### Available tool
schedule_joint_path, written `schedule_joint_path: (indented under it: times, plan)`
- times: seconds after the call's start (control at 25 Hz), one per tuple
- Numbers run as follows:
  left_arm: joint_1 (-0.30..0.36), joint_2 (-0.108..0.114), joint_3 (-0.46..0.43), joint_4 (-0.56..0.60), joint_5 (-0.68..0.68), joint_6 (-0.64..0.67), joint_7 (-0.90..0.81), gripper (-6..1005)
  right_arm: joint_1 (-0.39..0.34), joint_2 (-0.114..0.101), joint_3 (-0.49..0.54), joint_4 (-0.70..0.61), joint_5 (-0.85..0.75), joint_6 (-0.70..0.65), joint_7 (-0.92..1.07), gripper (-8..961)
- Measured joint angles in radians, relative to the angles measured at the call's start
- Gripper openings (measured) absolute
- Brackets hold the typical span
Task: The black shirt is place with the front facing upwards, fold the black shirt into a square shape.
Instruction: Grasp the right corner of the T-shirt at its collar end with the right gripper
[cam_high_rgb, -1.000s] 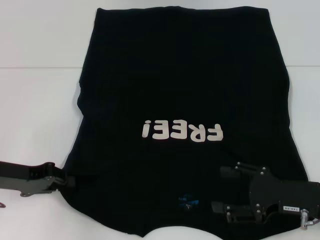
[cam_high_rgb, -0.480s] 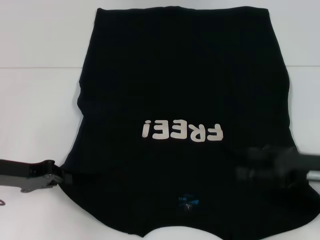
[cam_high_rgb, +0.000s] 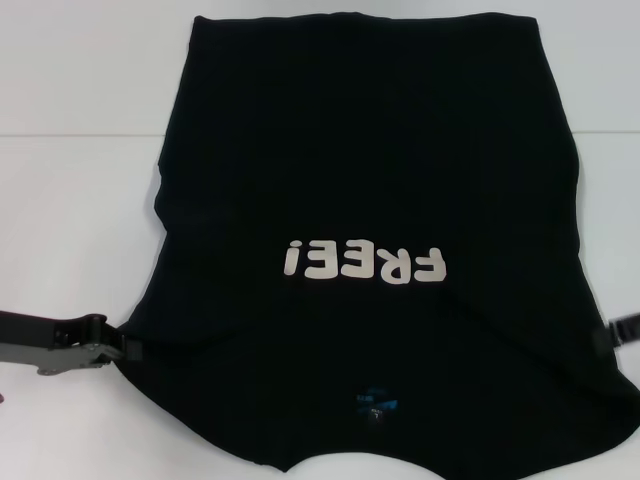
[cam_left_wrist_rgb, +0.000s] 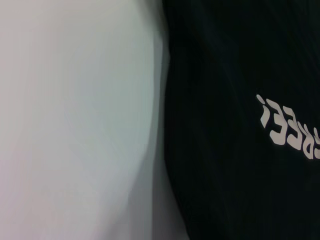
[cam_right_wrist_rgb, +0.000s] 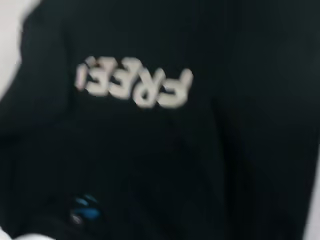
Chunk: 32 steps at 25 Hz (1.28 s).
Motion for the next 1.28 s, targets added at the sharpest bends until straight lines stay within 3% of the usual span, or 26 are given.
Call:
schedule_joint_path:
  times: [0.24,0.68,1.08,1.28]
  plan:
    - [-0.001,0.000,0.000,0.000,0.000,0.001,0.004,25,0.052,0.017,-0.025,0.037,-0.185,-0.020,0.020,912]
    - [0.005,-0.004,0.000,0.000,0.000,-0.004,0.015,26,0.041,0.004,-0.025,0.204,-0.201,0.055,0.015,913]
    - [0.000,-0.004,0.000,0.000,0.000,-0.006,0.017,26,0.053,0.013,-0.032,0.242,-0.199,0.112,0.013,914]
    - [-0.002,-0.004,0.000,-0.002,0.000,-0.006,0.018,25,0.071,0.007,-0.033,0.291,-0.196,0.134,0.012,913]
